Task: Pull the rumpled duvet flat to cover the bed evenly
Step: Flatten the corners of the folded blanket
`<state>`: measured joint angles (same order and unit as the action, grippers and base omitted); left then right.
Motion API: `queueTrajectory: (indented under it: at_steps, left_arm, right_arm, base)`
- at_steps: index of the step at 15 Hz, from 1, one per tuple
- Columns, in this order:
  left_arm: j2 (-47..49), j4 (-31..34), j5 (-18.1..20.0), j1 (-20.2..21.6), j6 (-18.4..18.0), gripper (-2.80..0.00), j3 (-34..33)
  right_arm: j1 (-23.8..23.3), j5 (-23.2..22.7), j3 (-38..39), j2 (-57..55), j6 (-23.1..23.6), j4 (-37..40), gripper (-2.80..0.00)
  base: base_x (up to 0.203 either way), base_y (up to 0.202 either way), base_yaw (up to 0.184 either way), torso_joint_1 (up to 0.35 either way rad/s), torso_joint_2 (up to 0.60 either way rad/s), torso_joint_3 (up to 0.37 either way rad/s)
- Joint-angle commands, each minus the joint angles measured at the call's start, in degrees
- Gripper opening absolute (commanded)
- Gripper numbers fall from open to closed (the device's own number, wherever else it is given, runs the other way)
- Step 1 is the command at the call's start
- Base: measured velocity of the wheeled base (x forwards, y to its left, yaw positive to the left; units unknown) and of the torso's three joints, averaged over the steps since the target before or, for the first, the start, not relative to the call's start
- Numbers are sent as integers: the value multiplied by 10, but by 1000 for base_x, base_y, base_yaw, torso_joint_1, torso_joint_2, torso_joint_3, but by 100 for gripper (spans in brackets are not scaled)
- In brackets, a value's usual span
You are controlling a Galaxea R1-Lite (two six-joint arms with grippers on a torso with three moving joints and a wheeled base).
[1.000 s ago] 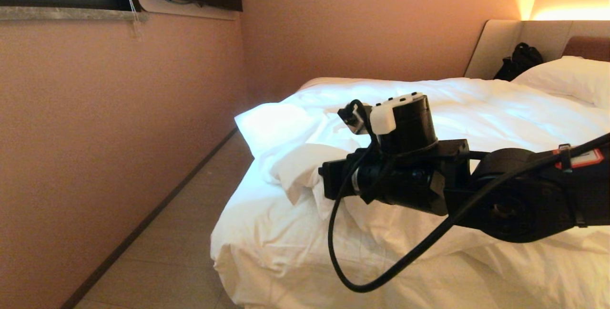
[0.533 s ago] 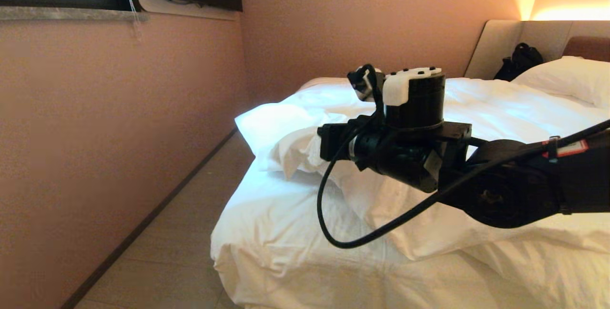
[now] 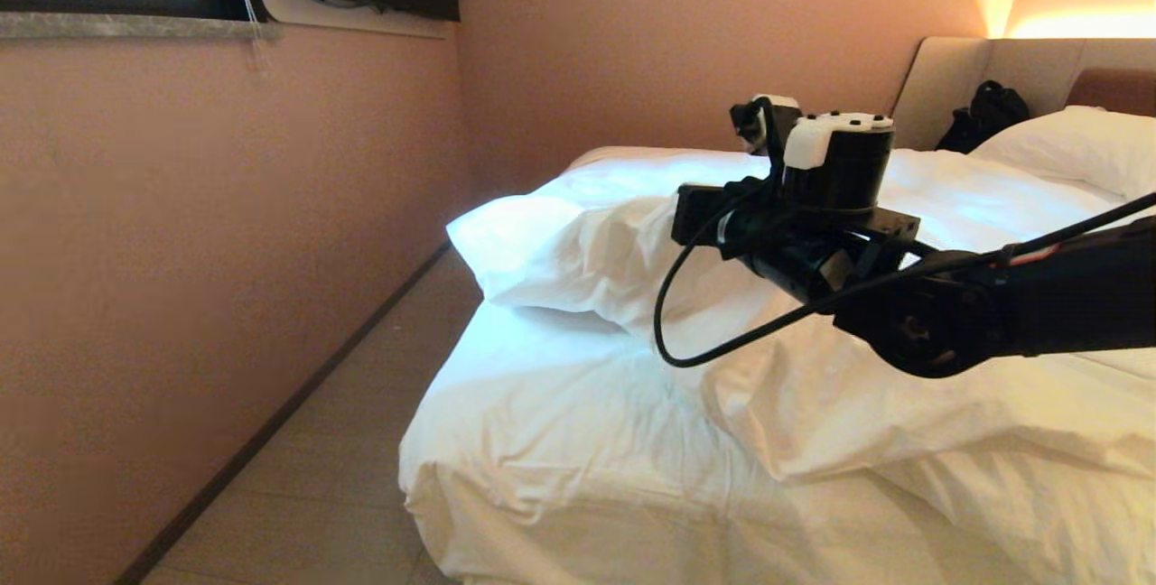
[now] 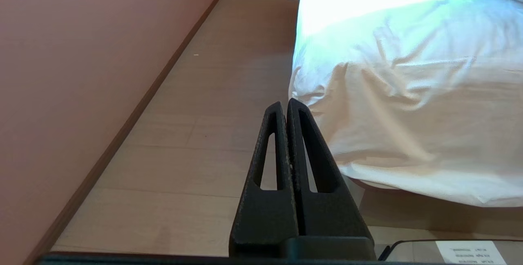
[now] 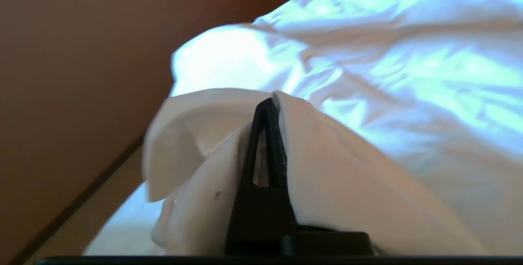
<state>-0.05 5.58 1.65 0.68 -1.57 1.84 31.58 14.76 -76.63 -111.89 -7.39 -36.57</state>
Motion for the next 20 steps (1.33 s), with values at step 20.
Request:
queueTrajectory:
  at_steps: [20]
  left_arm:
    - [0,0,0,0,0,-280,0]
  right_arm:
    - [-93,-7,-22,-188,11,27,-280]
  base:
    - [0,0,0,0,0,0]
